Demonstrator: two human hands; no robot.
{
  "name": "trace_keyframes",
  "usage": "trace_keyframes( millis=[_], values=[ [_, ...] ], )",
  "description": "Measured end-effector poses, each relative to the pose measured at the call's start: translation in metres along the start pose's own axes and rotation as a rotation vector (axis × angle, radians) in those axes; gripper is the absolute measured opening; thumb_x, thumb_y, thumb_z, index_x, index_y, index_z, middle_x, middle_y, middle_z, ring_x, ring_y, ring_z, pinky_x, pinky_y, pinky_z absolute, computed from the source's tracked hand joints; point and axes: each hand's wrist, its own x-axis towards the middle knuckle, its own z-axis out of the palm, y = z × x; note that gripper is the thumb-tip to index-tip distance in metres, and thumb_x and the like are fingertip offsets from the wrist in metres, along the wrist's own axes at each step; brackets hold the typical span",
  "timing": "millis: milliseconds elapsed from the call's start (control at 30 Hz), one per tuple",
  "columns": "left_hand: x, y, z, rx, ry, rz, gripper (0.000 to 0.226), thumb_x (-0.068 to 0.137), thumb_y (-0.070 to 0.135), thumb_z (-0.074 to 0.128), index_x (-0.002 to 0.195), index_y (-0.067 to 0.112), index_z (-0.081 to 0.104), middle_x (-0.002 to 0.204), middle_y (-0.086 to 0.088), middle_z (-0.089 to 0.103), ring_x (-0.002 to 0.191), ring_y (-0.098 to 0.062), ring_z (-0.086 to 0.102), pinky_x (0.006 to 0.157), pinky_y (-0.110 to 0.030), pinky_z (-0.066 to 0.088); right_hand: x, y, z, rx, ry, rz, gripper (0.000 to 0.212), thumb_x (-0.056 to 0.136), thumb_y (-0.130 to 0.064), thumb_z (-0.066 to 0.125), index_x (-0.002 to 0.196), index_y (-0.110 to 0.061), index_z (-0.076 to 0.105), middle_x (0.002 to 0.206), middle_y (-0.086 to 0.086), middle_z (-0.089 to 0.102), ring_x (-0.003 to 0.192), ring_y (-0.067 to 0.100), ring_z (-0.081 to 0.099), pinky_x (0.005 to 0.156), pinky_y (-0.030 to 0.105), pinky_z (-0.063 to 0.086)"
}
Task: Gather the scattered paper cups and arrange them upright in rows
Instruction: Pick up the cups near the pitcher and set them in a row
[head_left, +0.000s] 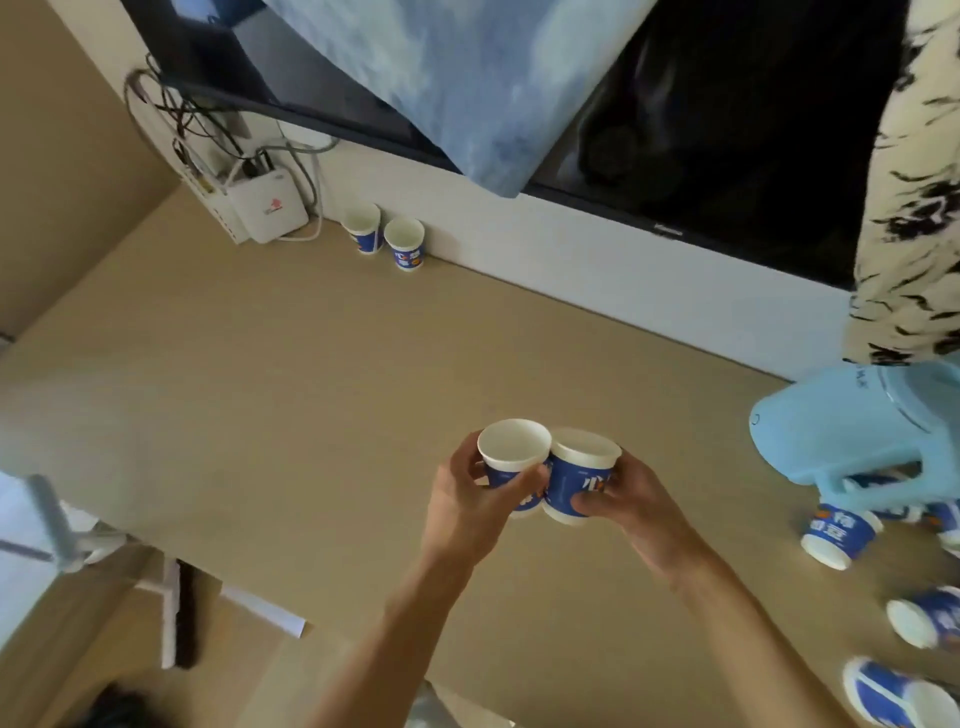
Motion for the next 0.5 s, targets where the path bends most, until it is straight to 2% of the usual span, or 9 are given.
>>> trace_keyframes(
  millis=[133, 267, 367, 500],
  values=[
    [0.028, -0.007, -0.039, 0.004, 0.052, 0.008, 0.04, 0.074, 0.03, 0.085, 0.11, 0.034, 0.07, 0.102, 0.014, 0.076, 0.097, -0.004, 0.07, 0.076, -0.02, 0.054, 0.041, -0.008, 0.036, -0.051, 0.0, 0.014, 0.07, 0.061, -0.014, 0.082, 0.128, -0.014, 0.062, 0.121, 0.008, 0.073, 0.115, 0.028, 0.067, 0.091, 0.038, 0.056],
    [0.061, -0.013, -0.076, -0.009, 0.119, 0.037, 0.042, 0.071, 0.033, 0.085, 0.11, 0.035, 0.069, 0.098, 0.014, 0.076, 0.094, -0.004, 0.071, 0.068, -0.015, 0.054, 0.092, -0.013, 0.079, -0.073, 0.174, 0.032, 0.068, 0.057, -0.011, 0.079, 0.122, -0.018, 0.062, 0.109, -0.001, 0.074, 0.097, 0.012, 0.068, 0.076, 0.019, 0.053],
    [0.088, -0.017, -0.099, 0.018, 0.164, 0.06, 0.042, 0.07, 0.031, 0.086, 0.106, 0.041, 0.068, 0.094, 0.019, 0.075, 0.086, -0.002, 0.072, 0.065, -0.013, 0.054, 0.141, -0.013, 0.107, -0.081, 0.263, -0.005, 0.068, 0.056, -0.013, 0.083, 0.12, -0.012, 0.06, 0.102, -0.004, 0.071, 0.082, 0.0, 0.065, 0.068, 0.013, 0.051],
    [0.132, -0.022, -0.126, 0.055, 0.195, 0.1, 0.046, 0.072, 0.026, 0.087, 0.113, 0.036, 0.067, 0.097, 0.014, 0.075, 0.093, -0.014, 0.072, 0.081, -0.04, 0.062, 0.218, -0.009, 0.126, -0.144, 0.343, -0.059, 0.062, 0.066, -0.002, 0.087, 0.119, -0.011, 0.057, 0.105, 0.0, 0.068, 0.079, 0.003, 0.062, 0.07, 0.016, 0.05]
  ],
)
